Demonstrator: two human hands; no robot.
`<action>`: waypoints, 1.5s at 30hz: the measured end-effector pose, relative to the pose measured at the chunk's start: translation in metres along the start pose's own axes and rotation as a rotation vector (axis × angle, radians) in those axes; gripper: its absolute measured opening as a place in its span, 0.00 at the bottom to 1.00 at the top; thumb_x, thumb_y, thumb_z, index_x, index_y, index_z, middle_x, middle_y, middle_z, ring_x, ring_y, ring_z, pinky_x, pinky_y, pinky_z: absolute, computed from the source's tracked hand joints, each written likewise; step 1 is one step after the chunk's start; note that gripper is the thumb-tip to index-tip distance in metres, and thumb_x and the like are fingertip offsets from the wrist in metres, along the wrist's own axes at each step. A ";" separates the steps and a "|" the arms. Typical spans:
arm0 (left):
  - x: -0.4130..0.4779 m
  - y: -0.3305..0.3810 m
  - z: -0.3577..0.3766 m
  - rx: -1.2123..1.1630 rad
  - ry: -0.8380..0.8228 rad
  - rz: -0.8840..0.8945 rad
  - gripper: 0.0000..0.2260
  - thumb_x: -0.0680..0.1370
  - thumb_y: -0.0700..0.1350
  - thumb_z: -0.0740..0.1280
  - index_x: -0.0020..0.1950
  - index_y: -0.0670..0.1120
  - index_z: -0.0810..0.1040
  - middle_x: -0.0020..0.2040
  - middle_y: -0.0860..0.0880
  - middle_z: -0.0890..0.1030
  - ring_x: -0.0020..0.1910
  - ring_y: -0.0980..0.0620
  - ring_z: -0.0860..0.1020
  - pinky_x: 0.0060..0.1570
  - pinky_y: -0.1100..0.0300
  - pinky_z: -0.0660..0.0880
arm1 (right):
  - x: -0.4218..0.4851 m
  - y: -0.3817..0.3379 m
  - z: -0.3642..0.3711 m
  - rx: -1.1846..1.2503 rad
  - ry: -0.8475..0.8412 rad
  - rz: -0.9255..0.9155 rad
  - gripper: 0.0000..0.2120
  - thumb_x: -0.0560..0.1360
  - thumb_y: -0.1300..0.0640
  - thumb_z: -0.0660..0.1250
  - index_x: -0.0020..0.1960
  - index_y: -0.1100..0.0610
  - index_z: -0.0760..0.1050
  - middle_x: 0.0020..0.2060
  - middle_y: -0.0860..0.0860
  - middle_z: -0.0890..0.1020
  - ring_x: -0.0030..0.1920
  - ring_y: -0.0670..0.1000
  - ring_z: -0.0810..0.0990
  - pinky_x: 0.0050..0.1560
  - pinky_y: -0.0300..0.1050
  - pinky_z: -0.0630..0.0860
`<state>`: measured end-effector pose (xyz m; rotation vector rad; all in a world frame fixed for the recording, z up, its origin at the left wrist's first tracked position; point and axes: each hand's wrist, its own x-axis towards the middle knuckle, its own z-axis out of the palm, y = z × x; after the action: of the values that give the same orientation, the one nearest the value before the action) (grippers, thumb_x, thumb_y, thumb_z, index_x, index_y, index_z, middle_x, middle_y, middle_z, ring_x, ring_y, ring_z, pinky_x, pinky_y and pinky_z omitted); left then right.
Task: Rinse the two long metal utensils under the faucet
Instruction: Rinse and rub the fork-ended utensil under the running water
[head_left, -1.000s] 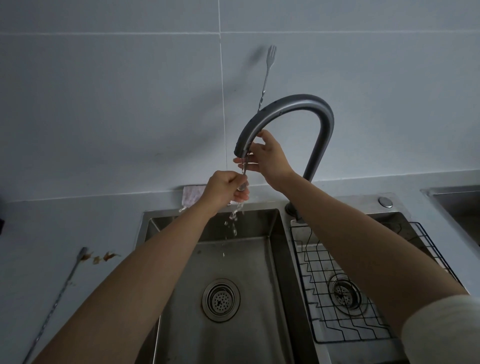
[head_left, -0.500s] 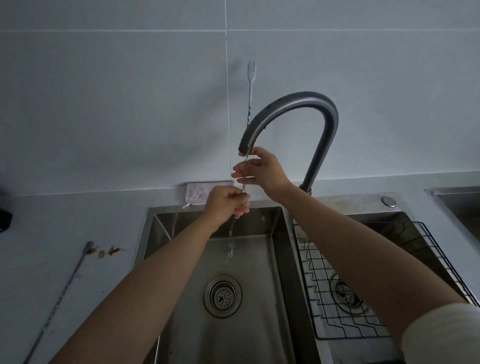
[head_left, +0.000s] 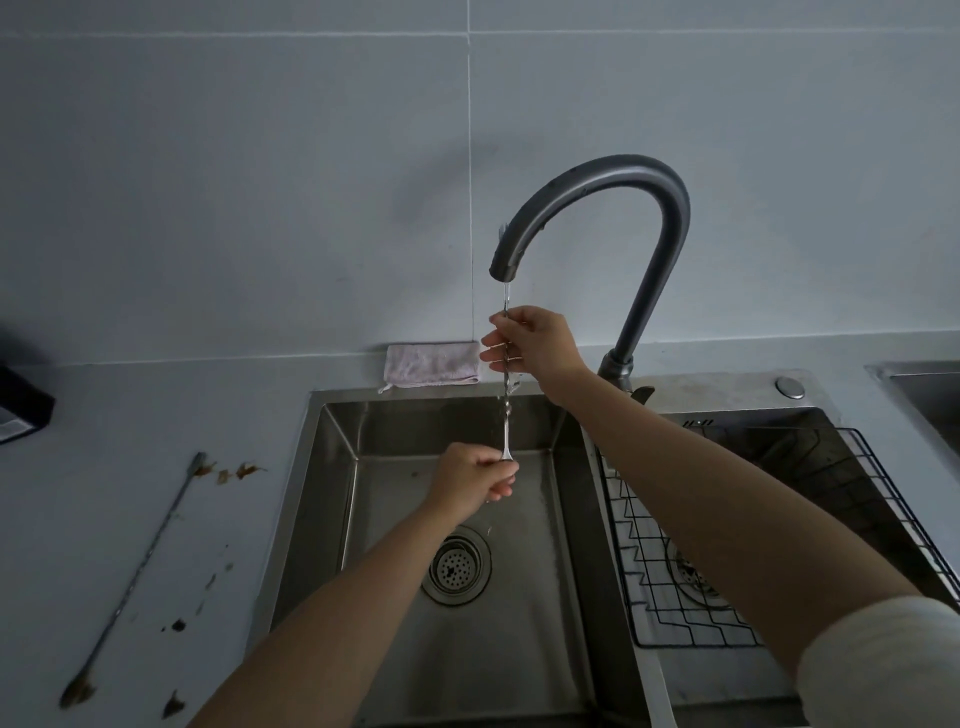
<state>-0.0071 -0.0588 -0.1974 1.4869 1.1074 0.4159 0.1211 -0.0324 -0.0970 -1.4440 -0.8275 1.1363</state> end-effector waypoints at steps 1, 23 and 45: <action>-0.003 -0.003 0.002 0.013 -0.011 -0.001 0.07 0.74 0.36 0.66 0.46 0.32 0.80 0.31 0.49 0.78 0.21 0.65 0.76 0.26 0.72 0.73 | -0.001 0.000 0.001 0.001 0.006 0.000 0.08 0.78 0.64 0.59 0.55 0.67 0.73 0.33 0.55 0.78 0.23 0.43 0.79 0.29 0.37 0.78; -0.045 -0.097 0.052 0.289 -0.146 -0.171 0.18 0.69 0.34 0.71 0.26 0.51 0.68 0.21 0.58 0.73 0.16 0.68 0.70 0.29 0.66 0.68 | -0.017 0.083 -0.010 -0.366 -0.018 0.215 0.22 0.76 0.68 0.61 0.68 0.59 0.63 0.45 0.61 0.80 0.36 0.52 0.80 0.42 0.47 0.79; -0.030 -0.190 0.144 0.653 -0.527 -0.462 0.14 0.76 0.44 0.64 0.58 0.39 0.75 0.59 0.40 0.78 0.59 0.42 0.76 0.58 0.53 0.72 | -0.037 0.281 -0.033 -1.064 -0.023 0.598 0.14 0.78 0.67 0.54 0.61 0.66 0.72 0.60 0.62 0.76 0.59 0.61 0.76 0.55 0.50 0.75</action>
<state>0.0150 -0.1890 -0.3976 1.6802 1.1503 -0.6875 0.1165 -0.1309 -0.3653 -2.6929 -1.1280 1.1753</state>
